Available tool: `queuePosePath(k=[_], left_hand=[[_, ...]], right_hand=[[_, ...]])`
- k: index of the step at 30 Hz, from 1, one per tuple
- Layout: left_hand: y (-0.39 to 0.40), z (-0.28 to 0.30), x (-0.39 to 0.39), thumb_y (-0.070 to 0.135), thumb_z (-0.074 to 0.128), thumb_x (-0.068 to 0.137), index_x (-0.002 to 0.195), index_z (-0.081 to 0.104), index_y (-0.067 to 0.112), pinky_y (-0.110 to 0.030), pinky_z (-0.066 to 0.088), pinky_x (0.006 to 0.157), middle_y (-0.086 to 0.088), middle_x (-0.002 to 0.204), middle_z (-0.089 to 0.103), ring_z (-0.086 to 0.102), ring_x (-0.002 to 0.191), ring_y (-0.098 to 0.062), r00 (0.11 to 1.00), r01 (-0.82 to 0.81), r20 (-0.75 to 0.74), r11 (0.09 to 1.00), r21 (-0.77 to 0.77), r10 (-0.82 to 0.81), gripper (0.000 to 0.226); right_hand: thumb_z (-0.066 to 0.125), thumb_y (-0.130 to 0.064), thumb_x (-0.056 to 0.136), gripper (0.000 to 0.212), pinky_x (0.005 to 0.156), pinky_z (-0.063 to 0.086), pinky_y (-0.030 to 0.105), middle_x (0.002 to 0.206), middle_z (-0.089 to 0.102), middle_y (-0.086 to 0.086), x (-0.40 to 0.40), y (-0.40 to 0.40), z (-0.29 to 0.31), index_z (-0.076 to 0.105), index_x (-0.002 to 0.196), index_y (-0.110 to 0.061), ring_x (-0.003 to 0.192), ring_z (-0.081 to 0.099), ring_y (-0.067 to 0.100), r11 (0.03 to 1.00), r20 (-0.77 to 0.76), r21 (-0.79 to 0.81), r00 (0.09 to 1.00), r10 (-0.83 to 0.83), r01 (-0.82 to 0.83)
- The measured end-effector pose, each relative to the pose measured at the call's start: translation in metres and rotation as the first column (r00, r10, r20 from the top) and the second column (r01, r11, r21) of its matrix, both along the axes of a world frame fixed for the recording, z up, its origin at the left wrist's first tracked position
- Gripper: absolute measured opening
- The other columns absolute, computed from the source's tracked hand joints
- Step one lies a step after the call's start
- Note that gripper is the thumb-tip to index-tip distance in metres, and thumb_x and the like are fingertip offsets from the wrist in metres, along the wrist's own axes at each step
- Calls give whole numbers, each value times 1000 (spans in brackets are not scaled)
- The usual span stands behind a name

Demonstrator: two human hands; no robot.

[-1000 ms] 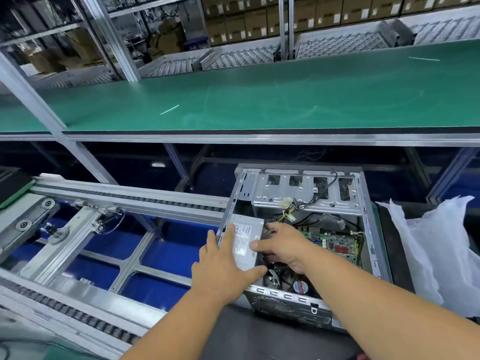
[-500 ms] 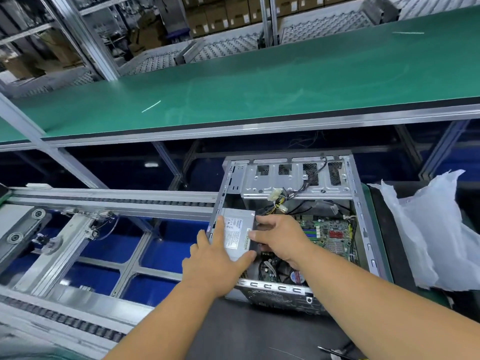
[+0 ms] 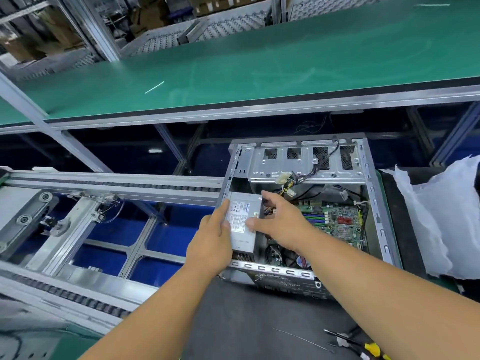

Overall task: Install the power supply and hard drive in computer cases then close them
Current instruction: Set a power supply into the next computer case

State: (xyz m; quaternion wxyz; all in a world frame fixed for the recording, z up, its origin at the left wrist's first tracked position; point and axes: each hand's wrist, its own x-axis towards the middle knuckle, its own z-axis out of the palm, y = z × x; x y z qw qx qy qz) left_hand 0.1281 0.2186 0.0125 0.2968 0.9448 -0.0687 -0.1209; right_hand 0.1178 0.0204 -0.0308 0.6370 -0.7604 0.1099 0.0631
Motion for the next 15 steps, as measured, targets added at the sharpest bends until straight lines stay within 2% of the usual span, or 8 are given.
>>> queuePosePath(k=[2, 3, 5, 6, 8, 10, 12, 15], left_hand=[[0, -3, 3, 41, 32, 107, 150, 16, 65, -38, 55, 89, 22, 141, 44, 61, 100, -2, 999, -32, -35, 996, -87, 29, 51], [1, -4, 6, 39, 37, 107, 151, 16, 64, -32, 56, 87, 25, 141, 47, 63, 99, 1, 995, -68, -80, 983, -171, 55, 55], [7, -5, 15, 33, 50, 105, 154, 22, 58, -20, 56, 75, 27, 131, 58, 68, 90, 6, 969, -182, -219, 927, -329, 112, 62], [10, -5, 21, 31, 56, 103, 151, 35, 51, -23, 58, 74, 24, 122, 67, 72, 89, 2, 942, -241, -312, 897, -370, 124, 56], [15, -3, 29, 29, 62, 101, 135, 61, 33, -37, 62, 77, 10, 108, 78, 77, 93, -14, 879, -298, -467, 875, -382, 95, 34], [19, -4, 33, 28, 65, 100, 123, 68, 28, -40, 63, 71, 2, 105, 79, 77, 92, -21, 845, -329, -529, 857, -396, 80, 23], [20, -5, 35, 28, 67, 99, 120, 69, 31, -38, 62, 65, 2, 104, 79, 78, 90, -22, 835, -359, -543, 833, -422, 85, 22], [20, -7, 35, 28, 67, 99, 122, 68, 34, -38, 63, 67, 3, 104, 79, 78, 91, -21, 829, -379, -552, 815, -438, 89, 24]], right_hand=[[91, -42, 73, 110, 106, 50, 40, 153, 42, -8, 1, 2, 0, 27, 161, -29, 123, 60, 18, 995, 2, -96, 999, 32, -32], [91, -41, 74, 110, 108, 47, 42, 155, 38, -5, 2, 3, 1, 26, 161, -28, 125, 57, 22, 991, 1, -125, 999, 45, -45], [90, -37, 76, 104, 96, 50, 34, 149, 42, -6, 3, 3, 2, 27, 159, -28, 118, 58, 20, 989, 0, -132, 998, 65, -64], [90, -35, 77, 100, 85, 49, 26, 143, 48, -9, 4, 2, 3, 29, 156, -29, 110, 60, 15, 990, -1, -122, 997, 75, -74], [90, -30, 79, 92, 68, 43, 12, 124, 55, -19, 5, 1, 2, 33, 151, -31, 96, 59, 2, 991, 2, -102, 996, 85, -85], [90, -27, 79, 87, 61, 41, 6, 114, 54, -25, 5, 1, 0, 35, 147, -31, 92, 59, -3, 993, 13, -85, 997, 79, -78], [90, -27, 79, 86, 69, 44, 13, 117, 54, -21, 6, 2, -1, 36, 146, -31, 99, 60, 3, 995, 28, -77, 997, 73, -71], [89, -30, 79, 92, 90, 41, 26, 132, 49, -14, 5, 5, 1, 32, 152, -30, 115, 55, 11, 992, 41, -110, 997, 68, -63]])
